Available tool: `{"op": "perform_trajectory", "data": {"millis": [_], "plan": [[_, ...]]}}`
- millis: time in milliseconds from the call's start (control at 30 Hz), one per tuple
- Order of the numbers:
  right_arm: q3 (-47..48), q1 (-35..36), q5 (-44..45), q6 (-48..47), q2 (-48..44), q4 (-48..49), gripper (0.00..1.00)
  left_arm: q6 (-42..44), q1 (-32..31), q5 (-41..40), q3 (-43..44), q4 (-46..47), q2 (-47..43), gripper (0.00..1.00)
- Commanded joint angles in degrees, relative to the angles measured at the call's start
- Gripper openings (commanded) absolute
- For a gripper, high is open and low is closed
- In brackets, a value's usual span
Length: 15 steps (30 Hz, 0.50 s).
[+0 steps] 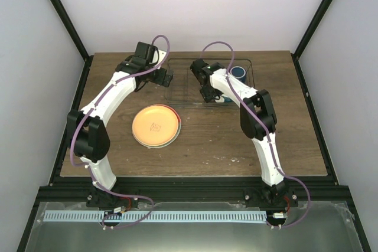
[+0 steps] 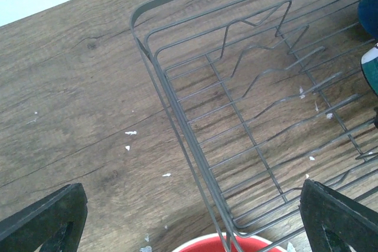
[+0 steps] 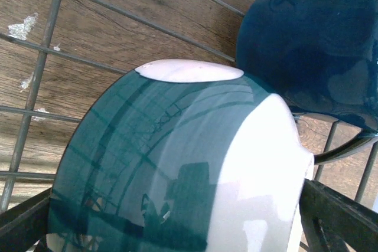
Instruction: Load the mixed dishes into the dish rack
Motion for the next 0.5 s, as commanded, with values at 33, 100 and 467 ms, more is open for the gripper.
{"op": "perform_trajectory", "data": {"millis": [33, 100, 467], "plan": [[1.58, 2.19, -3.01, 1.33, -2.41, -1.86, 1.0, 0.91, 0.24, 1.27, 0.97, -0.35, 1.33, 1.0], [1.79, 2.49, -3.51, 1.56, -2.5, -2.35, 1.0, 1.0, 0.23, 1.32, 1.0, -0.46, 1.33, 1.0], [1.49, 3.3, -1.65, 2.21, -2.65, -2.9, 1.0, 1.27, 0.23, 1.68, 0.97, -0.83, 1.76, 1.0]]}}
